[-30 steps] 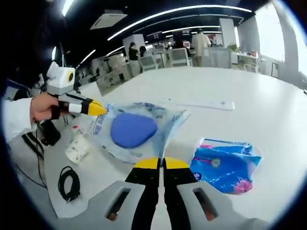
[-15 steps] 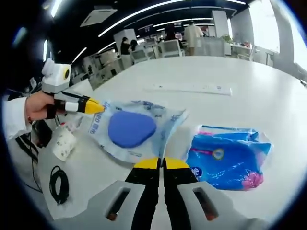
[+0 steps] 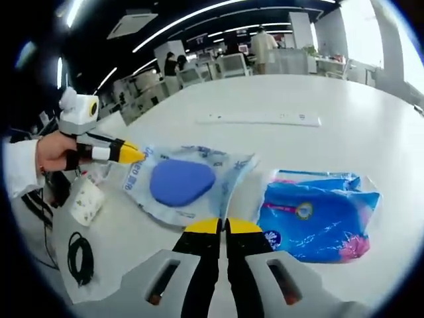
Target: Arrange the tabletop items into an orderly group along one side of the table until the central work area is clear of visible clutter.
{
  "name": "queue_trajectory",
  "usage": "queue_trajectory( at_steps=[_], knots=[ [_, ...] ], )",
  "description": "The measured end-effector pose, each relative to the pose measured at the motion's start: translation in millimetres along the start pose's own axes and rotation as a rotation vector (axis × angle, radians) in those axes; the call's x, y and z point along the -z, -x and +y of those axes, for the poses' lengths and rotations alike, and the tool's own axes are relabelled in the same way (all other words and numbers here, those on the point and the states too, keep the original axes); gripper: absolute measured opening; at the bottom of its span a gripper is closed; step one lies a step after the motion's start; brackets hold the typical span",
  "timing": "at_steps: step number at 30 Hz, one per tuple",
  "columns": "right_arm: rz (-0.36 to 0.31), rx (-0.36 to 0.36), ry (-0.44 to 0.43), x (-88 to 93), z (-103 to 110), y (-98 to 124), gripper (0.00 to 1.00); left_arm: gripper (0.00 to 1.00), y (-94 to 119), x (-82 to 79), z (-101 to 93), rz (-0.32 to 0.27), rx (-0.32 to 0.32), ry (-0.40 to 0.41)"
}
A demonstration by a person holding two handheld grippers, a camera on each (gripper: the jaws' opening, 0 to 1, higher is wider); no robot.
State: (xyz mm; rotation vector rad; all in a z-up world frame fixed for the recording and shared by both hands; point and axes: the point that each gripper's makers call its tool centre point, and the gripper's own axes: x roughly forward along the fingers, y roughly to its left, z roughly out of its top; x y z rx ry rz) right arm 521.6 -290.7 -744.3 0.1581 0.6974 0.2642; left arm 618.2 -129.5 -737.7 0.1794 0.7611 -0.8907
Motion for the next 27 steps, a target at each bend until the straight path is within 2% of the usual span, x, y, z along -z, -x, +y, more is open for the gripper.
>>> queue_trajectory(
  at_steps=[12, 27],
  knots=[
    [0.001, -0.004, -0.001, 1.1, -0.3, 0.1, 0.03, 0.04, -6.1, 4.4, 6.6, 0.000, -0.006, 0.022],
    [-0.005, 0.015, 0.006, 0.3, -0.8, 6.7, 0.10, 0.21, -3.5, 2.5, 6.9, -0.016, -0.012, 0.047]
  ],
)
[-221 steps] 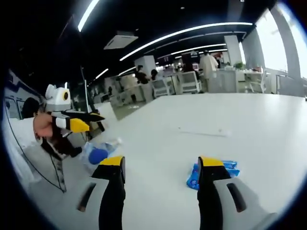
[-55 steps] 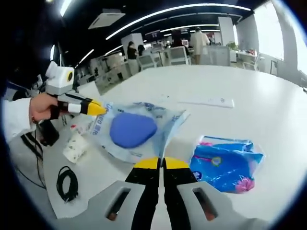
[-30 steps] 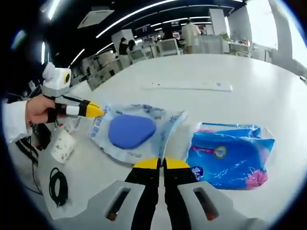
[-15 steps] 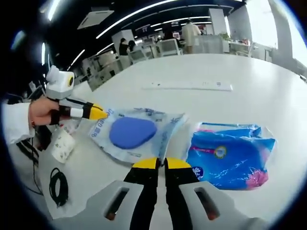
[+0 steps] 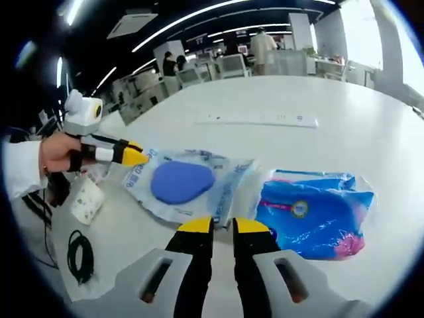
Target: Arrange the tabletop items into an orderly group along one side of the table until the central work area is clear of visible clutter.
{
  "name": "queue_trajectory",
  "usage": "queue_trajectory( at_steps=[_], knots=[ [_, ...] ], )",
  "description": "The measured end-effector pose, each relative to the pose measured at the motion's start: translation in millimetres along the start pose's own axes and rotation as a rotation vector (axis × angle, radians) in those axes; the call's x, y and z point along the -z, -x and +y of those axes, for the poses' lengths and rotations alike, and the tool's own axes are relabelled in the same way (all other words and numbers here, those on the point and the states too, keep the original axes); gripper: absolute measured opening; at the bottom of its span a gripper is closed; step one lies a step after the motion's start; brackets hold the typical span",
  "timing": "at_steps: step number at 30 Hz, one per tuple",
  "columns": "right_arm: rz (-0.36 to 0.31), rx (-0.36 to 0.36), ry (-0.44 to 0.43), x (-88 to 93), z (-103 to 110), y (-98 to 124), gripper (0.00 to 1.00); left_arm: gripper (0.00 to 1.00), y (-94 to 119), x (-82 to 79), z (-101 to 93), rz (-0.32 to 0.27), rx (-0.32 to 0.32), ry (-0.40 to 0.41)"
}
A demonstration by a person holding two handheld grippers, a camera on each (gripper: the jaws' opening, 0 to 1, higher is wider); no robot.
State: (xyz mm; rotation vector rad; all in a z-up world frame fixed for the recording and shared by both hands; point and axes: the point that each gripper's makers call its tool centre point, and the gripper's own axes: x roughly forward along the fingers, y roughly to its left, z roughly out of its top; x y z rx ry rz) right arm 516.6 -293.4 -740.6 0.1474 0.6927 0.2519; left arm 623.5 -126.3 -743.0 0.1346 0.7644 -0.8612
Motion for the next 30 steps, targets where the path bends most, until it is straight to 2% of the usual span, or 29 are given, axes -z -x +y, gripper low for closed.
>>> queue_trajectory(
  at_steps=[22, 30],
  knots=[
    [-0.026, 0.002, 0.014, -9.0, 8, 13, 0.18, 0.34, 25, -8.0, 1.1, -0.031, -0.018, 0.010],
    [-0.046, 0.003, 0.017, -14.7, 10, 21, 0.27, 0.41, 38, -13.0, 1.0, -0.049, -0.027, 0.009]
  ],
)
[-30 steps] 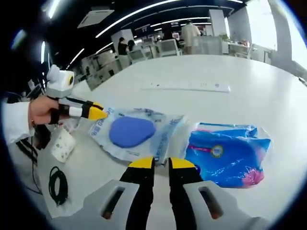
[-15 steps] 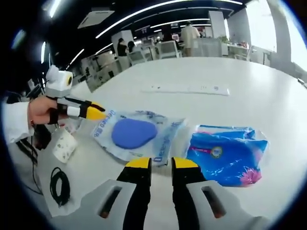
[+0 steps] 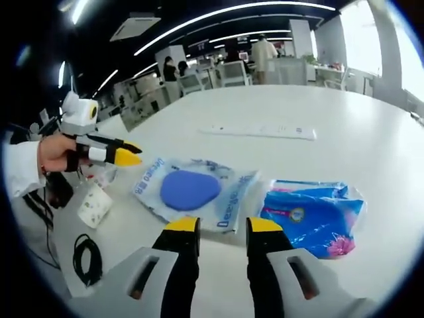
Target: Arrange the tabletop items into an orderly group along one side of the table until the central work area is clear of visible clutter.
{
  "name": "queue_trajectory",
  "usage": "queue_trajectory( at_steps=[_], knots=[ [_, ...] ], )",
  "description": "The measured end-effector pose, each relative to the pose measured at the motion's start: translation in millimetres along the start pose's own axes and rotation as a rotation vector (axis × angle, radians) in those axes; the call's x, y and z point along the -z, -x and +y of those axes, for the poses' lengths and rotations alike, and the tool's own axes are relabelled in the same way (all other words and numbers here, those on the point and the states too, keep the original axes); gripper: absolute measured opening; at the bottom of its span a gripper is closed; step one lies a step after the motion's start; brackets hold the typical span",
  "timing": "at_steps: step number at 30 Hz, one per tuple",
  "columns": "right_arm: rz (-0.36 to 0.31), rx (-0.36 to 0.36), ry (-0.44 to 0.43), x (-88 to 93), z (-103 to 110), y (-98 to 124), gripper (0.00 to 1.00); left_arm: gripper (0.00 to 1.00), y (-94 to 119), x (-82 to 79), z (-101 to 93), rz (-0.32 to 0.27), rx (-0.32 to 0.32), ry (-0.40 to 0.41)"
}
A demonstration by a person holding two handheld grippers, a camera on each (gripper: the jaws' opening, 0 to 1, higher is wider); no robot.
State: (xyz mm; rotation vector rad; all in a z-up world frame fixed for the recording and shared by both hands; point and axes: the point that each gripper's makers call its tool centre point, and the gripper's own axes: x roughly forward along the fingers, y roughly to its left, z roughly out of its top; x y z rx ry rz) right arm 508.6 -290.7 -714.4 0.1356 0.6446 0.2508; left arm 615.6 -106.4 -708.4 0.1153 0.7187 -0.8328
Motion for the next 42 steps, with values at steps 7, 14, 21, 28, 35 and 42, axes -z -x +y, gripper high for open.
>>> queue_trajectory(
  at_steps=[7, 14, 21, 28, 35, 42],
  knots=[
    [-0.007, -0.003, -0.001, -4.3, -1, 7, 0.33, 0.50, 16, -8.1, 1.0, -0.029, -0.011, -0.003],
    [-0.020, -0.016, 0.003, -10.8, 1, 15, 0.39, 0.58, 33, -10.9, 4.8, -0.045, -0.022, 0.002],
    [-0.038, -0.035, 0.007, -20.7, 3, 24, 0.46, 0.67, 55, -14.5, 6.5, -0.076, -0.040, 0.009],
    [-0.051, -0.057, 0.020, -28.5, 11, 34, 0.52, 0.73, 76, -14.2, 8.1, -0.097, -0.056, 0.018],
    [-0.057, -0.067, 0.027, -30.9, 18, 40, 0.58, 0.79, 102, -12.3, 7.5, -0.120, -0.080, 0.030],
    [-0.059, -0.081, 0.031, -30.2, 28, 47, 0.64, 0.85, 125, 4.0, 6.5, -0.121, -0.102, 0.058]
  ],
)
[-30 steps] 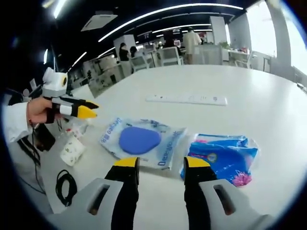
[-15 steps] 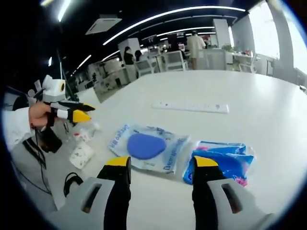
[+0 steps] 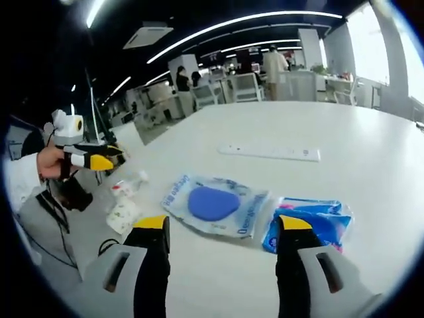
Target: Arrange the tabletop items into an orderly group along one side of the table until the central work area is clear of visible clutter.
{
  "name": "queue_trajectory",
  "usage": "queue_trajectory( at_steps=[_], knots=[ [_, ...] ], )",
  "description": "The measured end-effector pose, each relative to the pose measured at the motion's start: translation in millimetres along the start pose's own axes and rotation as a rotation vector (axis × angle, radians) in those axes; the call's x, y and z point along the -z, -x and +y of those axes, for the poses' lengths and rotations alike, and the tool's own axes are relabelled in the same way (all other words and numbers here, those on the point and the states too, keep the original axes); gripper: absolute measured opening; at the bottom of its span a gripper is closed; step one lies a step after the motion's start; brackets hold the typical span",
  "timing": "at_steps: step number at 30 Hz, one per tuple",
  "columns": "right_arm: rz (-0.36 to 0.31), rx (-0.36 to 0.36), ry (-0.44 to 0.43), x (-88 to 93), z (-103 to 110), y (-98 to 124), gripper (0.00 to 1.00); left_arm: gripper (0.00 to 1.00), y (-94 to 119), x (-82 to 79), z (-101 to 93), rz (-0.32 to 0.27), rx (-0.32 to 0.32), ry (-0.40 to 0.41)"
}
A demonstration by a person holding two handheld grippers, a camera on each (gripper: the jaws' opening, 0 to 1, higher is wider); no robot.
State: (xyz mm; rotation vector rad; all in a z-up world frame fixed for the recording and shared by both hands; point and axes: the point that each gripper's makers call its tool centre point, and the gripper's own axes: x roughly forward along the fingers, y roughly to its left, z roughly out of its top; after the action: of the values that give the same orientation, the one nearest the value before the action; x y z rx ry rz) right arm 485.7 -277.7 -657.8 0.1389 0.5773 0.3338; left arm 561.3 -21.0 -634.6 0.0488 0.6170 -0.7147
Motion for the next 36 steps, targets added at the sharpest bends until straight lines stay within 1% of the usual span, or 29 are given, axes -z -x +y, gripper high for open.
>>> queue_trajectory(
  at_steps=[5, 8, 12, 16, 20, 21, 29, 36],
  knots=[
    [0.001, -0.009, 0.004, -0.6, 8, 4, 0.70, 0.88, 18, 3.4, -0.1, -0.014, -0.017, 0.011],
    [0.002, -0.004, 0.005, -0.8, 11, 7, 0.75, 0.89, 30, 4.8, -2.6, -0.020, -0.020, 0.017],
    [-0.003, -0.012, 0.010, -3.0, 18, 12, 0.80, 0.90, 47, 7.4, -4.9, -0.034, -0.028, 0.028],
    [-0.011, -0.026, 0.016, -4.2, 26, 17, 0.82, 0.90, 61, 13.8, -5.8, -0.034, -0.039, 0.028],
    [-0.011, -0.037, 0.019, -3.4, 34, 21, 0.83, 0.90, 74, 18.6, -8.4, -0.045, -0.045, 0.047],
    [-0.011, -0.039, 0.021, -2.9, 36, 22, 0.83, 0.90, 78, 19.7, -10.3, -0.056, -0.046, 0.055],
    [-0.012, -0.059, 0.028, 0.8, 51, 31, 0.83, 0.91, 98, 31.1, -19.2, -0.059, -0.052, 0.064],
    [-0.016, -0.081, 0.036, 2.7, 65, 36, 0.83, 0.92, 112, 44.0, -26.3, -0.046, -0.055, 0.065]
  ],
)
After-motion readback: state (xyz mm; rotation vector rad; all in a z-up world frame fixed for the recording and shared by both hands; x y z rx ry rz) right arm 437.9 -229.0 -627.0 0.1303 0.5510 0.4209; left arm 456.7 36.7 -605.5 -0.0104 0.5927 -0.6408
